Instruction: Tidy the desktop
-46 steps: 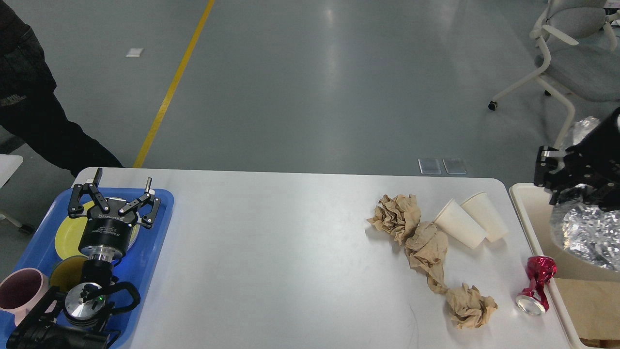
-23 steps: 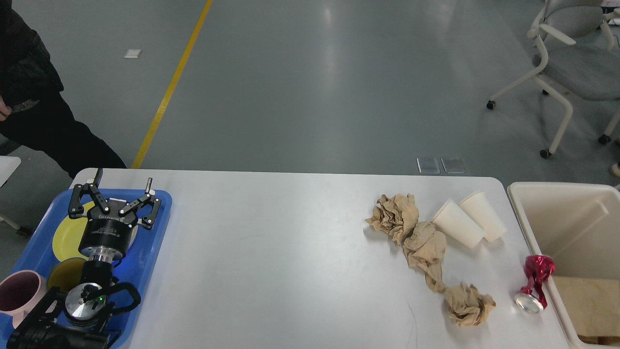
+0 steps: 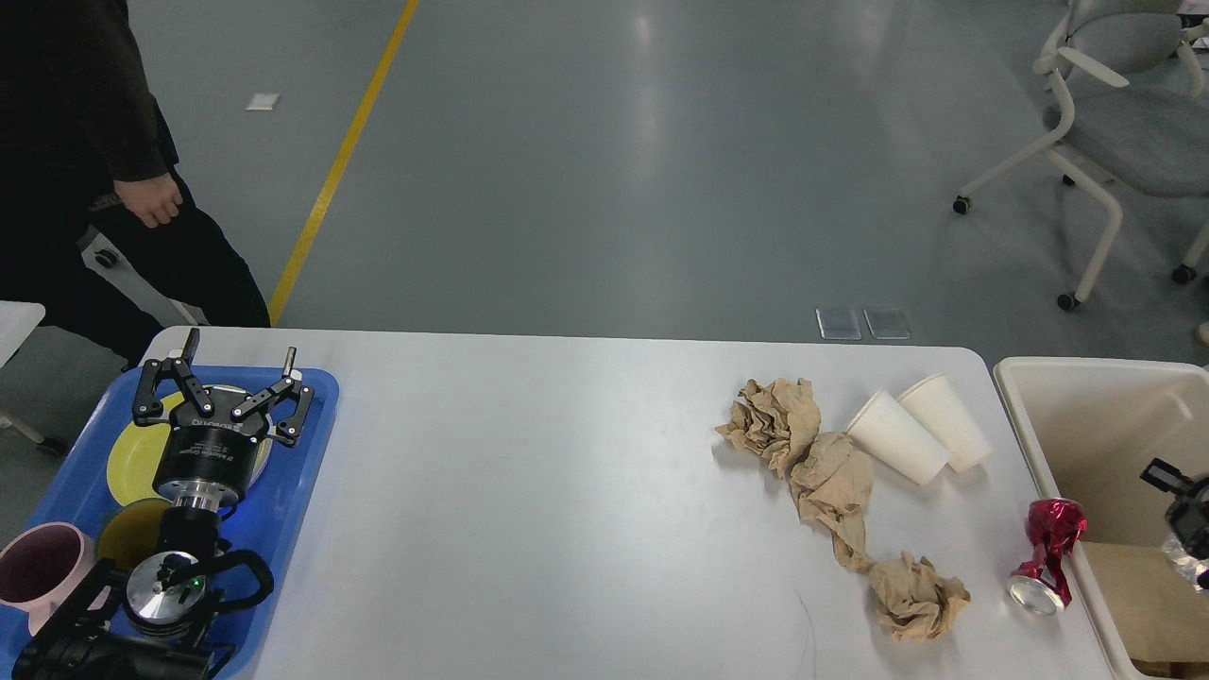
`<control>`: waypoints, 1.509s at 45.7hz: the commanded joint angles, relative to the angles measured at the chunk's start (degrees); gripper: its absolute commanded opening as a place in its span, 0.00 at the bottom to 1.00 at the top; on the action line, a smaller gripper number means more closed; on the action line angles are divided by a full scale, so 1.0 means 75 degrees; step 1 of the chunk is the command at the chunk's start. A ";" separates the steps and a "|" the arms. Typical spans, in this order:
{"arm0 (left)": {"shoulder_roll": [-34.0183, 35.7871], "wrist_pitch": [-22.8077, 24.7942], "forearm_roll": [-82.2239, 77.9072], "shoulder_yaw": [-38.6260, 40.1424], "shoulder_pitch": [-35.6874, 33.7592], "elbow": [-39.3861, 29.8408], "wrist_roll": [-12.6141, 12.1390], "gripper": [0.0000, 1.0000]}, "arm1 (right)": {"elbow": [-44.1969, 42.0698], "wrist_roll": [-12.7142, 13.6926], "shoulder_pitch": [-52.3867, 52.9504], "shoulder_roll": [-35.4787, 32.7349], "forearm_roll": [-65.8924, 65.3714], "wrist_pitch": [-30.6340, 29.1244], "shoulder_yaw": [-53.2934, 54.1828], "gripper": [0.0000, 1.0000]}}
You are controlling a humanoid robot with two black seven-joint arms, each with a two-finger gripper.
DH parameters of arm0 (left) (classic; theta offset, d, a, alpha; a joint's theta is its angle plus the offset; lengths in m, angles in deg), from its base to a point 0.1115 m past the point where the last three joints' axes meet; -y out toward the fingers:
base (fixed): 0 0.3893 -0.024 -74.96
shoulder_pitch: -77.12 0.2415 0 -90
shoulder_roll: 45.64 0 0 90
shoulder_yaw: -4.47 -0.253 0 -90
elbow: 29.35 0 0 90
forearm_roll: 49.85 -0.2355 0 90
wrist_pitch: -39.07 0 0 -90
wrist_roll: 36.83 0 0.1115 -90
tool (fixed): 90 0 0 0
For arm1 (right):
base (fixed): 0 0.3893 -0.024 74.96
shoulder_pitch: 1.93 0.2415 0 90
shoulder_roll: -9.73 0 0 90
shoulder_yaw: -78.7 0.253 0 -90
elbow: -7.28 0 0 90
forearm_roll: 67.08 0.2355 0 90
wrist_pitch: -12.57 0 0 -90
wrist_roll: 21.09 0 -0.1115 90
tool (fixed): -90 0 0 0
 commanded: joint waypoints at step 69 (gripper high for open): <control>-0.0003 -0.0001 0.0000 0.0000 -0.0001 0.0000 0.0000 0.96 | 0.7087 0.0048 0.7934 -0.0061 -0.2906 -0.4410 -0.1635 1.00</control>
